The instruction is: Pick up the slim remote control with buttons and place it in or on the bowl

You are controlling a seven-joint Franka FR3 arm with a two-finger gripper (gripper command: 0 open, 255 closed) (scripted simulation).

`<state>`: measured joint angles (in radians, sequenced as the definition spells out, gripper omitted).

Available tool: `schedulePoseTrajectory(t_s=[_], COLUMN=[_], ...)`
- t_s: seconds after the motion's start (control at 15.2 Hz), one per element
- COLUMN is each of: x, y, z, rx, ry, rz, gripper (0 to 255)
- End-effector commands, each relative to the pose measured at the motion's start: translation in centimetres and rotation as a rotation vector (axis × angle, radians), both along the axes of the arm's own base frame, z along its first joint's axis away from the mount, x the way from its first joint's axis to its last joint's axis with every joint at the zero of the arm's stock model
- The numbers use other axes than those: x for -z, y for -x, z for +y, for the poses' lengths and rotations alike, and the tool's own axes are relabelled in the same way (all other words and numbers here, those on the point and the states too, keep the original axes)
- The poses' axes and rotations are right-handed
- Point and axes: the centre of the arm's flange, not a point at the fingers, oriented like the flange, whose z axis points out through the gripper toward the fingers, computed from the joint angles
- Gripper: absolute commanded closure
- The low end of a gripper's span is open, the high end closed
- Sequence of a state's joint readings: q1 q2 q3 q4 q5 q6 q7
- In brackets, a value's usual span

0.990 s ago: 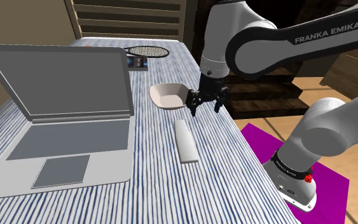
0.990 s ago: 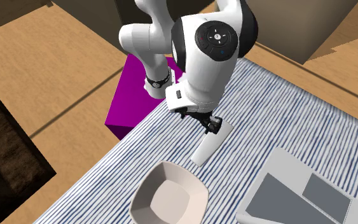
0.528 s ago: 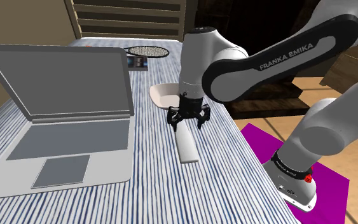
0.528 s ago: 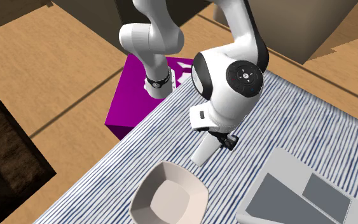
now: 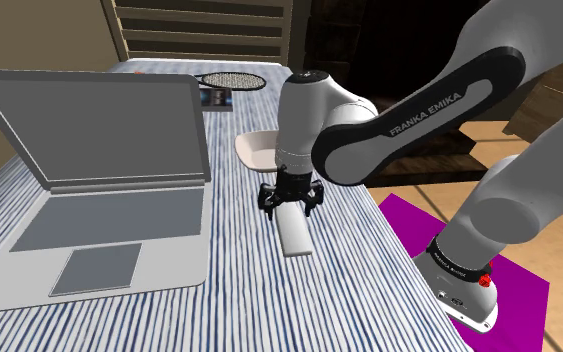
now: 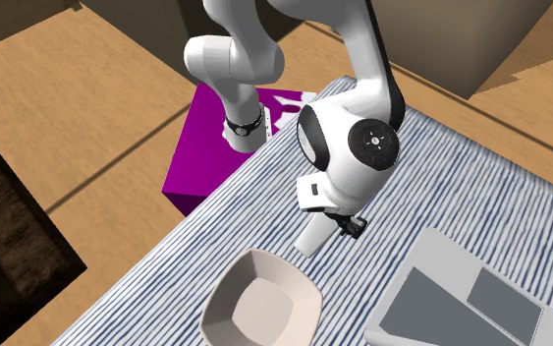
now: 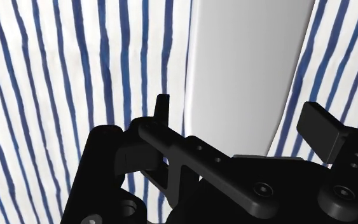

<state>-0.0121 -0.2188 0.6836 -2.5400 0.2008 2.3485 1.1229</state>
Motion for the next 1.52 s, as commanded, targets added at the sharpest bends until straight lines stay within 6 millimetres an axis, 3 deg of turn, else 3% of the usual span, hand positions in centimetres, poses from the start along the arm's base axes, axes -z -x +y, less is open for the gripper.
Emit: schedulePoseTrajectory(t_s=[0.0, 0.46, 0.53, 1.12, 1.45], x=[0.4, 0.4, 0.4, 0.4, -2.2], y=[0.0, 0.0, 0.0, 0.0, 0.0], z=[-0.1, -0.1, -0.1, -0.1, -0.1], rx=[0.0, 0.0, 0.0, 0.0, 0.0], ry=[0.0, 0.0, 0.0, 0.0, 0.0], rz=[-0.001, -0.001, -0.001, -0.001, -0.001], gripper=[0, 0, 255, 255, 255])
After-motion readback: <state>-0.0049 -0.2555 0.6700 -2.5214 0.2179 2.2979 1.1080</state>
